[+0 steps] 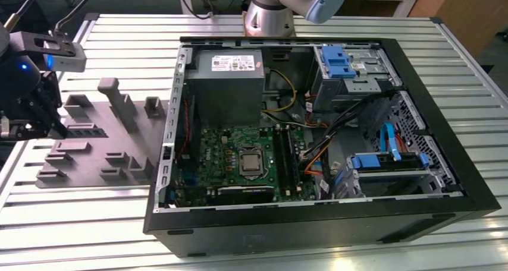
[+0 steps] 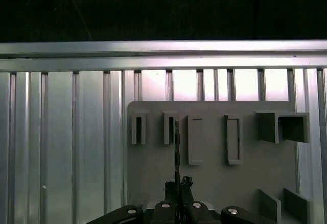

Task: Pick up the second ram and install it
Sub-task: 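Pick up the second ram and move it above second insertion slot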

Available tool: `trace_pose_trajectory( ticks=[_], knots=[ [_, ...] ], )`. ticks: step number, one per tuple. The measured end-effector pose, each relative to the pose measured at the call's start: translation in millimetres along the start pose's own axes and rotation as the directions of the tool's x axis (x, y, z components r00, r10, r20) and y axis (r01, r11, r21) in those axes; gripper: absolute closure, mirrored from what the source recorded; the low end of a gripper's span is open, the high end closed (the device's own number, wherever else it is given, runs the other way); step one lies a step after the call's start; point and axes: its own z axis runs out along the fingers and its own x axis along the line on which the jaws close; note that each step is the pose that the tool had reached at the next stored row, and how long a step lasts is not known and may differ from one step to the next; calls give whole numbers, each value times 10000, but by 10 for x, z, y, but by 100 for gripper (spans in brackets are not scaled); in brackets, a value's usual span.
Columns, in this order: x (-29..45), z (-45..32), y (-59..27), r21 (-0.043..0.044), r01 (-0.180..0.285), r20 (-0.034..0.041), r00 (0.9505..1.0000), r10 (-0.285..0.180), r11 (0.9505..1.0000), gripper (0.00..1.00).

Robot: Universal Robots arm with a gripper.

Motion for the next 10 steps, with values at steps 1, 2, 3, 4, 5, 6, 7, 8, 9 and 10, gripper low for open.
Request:
trace_pose_trajectory(
  ticks=[1, 2, 3, 4, 5, 6, 7, 8, 9, 10],
  knots=[
    [0, -4, 0, 0, 0, 0, 10000, 0, 10000, 86],
    [0, -7, 0, 1, 0, 1, 10000, 0, 10000, 86],
    [0, -11, 0, 1, 0, 1, 10000, 0, 10000, 86],
    [0, -16, 1, 0, 0, 0, 10000, 0, 10000, 86],
    [0, -19, 1, 1, 0, 1, 10000, 0, 10000, 86],
    [0, -24, 1, 0, 0, 0, 10000, 0, 10000, 86],
    [-1, -29, 1, 0, 0, 0, 10000, 0, 10000, 86],
    [-1, -35, 1, 0, 0, 0, 10000, 0, 10000, 86],
    [-1, -40, 1, -1, 0, 0, 10000, 0, 10000, 86],
    [-1, -46, 2, 0, 0, 0, 10000, 0, 10000, 86]
  ],
)
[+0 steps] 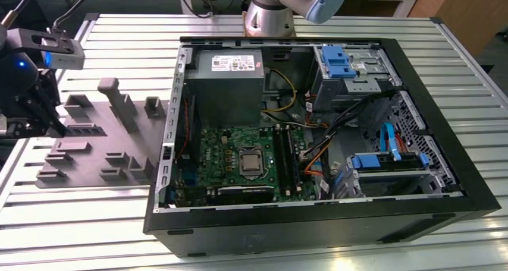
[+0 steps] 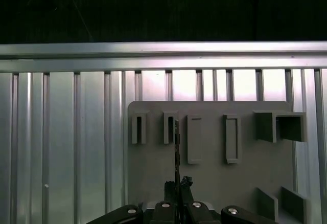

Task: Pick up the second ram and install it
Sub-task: 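Pick up the second ram and move it above second insertion slot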

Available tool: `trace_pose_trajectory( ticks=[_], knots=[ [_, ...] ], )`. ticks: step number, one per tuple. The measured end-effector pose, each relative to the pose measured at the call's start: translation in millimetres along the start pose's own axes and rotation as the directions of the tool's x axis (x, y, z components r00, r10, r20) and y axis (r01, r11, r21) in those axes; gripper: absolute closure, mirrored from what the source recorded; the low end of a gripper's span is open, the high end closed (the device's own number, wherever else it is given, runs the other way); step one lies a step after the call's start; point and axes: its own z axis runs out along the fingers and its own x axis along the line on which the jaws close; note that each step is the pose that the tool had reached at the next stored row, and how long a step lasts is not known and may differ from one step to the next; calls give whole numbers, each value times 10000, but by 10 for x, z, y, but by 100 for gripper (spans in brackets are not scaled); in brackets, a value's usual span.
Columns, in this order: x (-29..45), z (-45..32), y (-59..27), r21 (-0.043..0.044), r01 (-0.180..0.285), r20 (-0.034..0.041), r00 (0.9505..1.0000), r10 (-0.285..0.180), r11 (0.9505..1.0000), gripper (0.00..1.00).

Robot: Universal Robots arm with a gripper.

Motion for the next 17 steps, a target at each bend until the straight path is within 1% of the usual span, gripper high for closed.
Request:
trace_pose_trajectory(
  ticks=[17],
  knots=[
    [-2, -57, 2, 1, 0, 1, 10000, 0, 10000, 86]
  ],
)
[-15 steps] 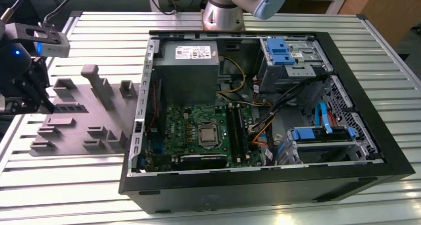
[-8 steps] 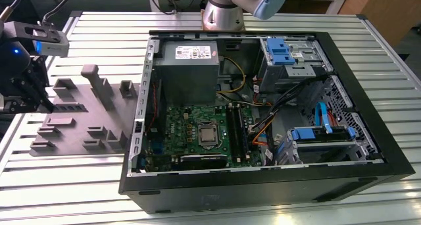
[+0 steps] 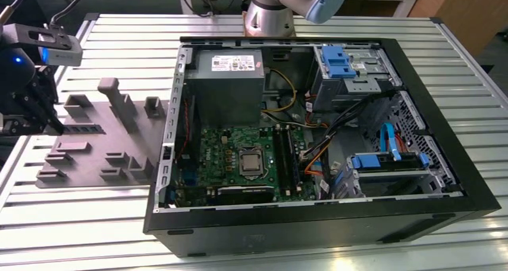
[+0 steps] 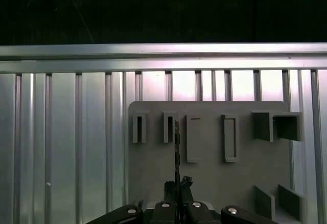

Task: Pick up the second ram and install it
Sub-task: 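Pick up the second ram and move it above second insertion slot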

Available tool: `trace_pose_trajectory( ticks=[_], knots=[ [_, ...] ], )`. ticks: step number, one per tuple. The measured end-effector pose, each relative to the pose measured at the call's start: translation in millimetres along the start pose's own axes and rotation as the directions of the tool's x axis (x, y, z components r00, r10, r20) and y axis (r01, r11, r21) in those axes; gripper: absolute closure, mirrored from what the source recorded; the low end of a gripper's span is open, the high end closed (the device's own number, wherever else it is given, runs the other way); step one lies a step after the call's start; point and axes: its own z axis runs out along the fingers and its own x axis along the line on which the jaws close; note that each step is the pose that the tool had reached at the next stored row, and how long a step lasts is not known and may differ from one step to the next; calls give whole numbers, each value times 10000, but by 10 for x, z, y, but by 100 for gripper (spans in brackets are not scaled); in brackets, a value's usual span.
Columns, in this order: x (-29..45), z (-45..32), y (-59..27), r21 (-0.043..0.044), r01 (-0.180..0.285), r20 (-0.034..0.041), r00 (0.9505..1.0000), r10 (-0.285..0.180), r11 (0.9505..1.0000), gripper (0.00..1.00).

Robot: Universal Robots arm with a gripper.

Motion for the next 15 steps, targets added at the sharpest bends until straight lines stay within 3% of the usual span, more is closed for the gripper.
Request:
trace_pose_trajectory(
  ticks=[15],
  knots=[
    [-1, -32, 1, 0, 0, 0, 10000, 0, 10000, 86]
  ],
)
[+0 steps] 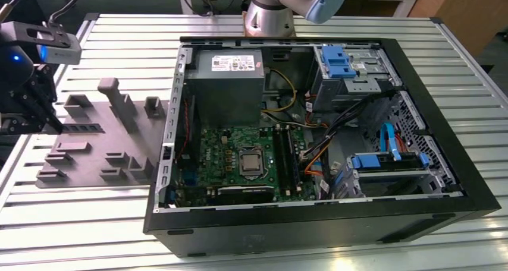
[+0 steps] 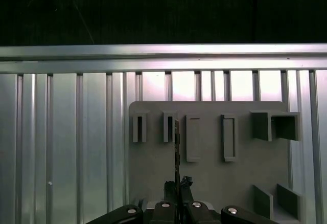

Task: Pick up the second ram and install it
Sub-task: 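Pick up the second ram and move it above second insertion slot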

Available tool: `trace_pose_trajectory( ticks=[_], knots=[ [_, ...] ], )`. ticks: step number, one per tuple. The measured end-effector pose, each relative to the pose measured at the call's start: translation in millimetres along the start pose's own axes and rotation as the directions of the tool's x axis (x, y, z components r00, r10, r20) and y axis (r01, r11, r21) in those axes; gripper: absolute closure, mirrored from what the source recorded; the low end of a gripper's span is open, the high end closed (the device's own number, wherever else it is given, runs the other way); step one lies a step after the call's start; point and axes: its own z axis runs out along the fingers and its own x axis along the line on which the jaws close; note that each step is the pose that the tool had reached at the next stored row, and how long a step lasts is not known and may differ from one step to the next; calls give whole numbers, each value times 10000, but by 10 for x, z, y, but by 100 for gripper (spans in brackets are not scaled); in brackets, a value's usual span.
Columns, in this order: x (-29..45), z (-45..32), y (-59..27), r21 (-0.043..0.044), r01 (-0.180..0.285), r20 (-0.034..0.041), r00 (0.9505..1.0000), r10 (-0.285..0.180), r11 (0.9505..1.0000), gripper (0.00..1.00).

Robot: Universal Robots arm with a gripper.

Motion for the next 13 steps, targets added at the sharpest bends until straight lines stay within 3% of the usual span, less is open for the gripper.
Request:
trace_pose_trajectory(
  ticks=[13],
  knots=[
    [-3, -91, 3, 2, 0, 1, 10000, 0, 10000, 86]
  ],
)
